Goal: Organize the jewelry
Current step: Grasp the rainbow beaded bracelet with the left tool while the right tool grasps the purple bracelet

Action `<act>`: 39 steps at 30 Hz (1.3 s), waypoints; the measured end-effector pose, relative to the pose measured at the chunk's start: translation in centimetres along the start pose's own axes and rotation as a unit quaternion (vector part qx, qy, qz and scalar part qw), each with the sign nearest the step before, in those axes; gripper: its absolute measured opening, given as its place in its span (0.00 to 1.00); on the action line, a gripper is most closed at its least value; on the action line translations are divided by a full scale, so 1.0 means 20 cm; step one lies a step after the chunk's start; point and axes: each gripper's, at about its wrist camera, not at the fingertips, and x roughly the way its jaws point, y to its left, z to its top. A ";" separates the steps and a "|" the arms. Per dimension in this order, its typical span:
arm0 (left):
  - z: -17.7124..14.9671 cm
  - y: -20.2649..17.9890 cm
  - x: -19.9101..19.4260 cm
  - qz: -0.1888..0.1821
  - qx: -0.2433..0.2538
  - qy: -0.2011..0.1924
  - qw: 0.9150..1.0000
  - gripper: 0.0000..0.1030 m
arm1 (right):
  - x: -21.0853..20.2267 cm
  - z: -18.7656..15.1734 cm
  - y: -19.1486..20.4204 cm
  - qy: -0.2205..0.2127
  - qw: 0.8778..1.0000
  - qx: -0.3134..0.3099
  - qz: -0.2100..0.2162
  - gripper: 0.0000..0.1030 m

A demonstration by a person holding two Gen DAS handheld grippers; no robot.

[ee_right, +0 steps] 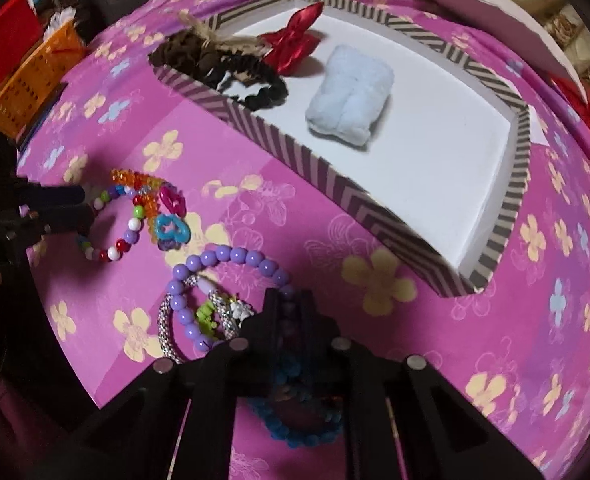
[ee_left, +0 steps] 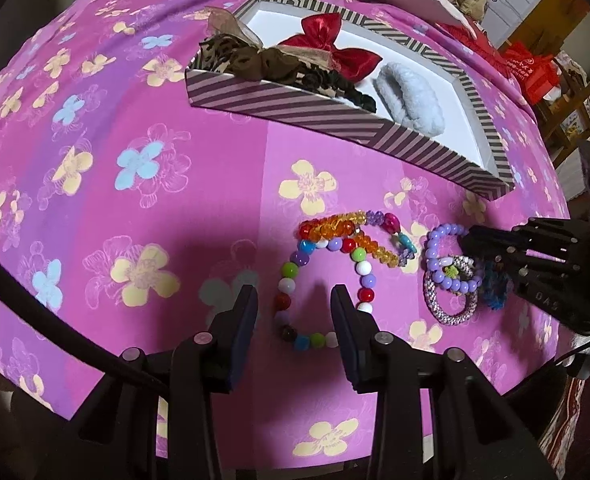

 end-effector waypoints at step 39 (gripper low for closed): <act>0.05 -0.04 -0.26 -0.024 0.023 -0.084 0.996 0.15 | -0.51 -0.02 -0.15 -0.153 0.984 0.082 0.027 0.09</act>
